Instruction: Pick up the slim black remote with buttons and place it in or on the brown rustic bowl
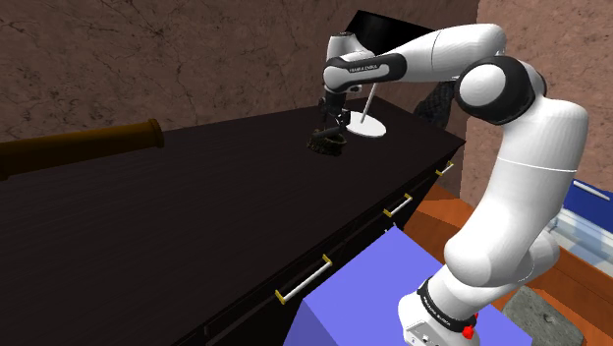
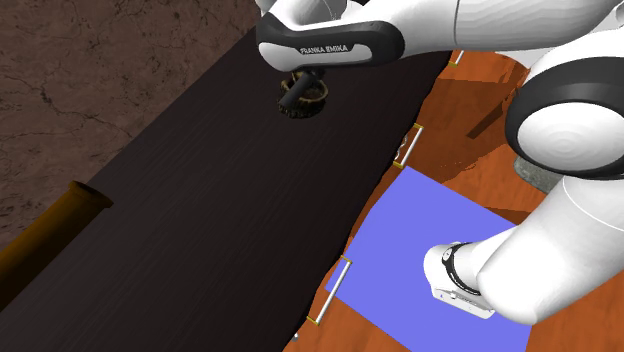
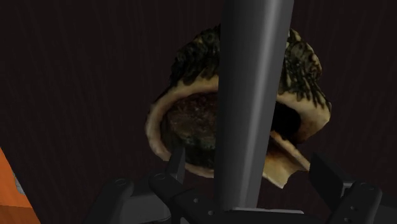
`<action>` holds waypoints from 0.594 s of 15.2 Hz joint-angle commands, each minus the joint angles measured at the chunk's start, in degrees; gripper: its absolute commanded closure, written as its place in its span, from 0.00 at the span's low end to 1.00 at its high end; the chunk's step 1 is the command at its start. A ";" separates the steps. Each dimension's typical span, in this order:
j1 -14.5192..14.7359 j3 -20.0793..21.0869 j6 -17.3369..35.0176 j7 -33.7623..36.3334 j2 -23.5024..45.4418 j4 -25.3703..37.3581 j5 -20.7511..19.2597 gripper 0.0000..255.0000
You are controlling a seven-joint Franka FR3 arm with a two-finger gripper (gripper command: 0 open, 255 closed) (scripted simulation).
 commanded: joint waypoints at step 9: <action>0.36 0.47 -4.02 -0.65 -1.65 2.37 0.80 0.00</action>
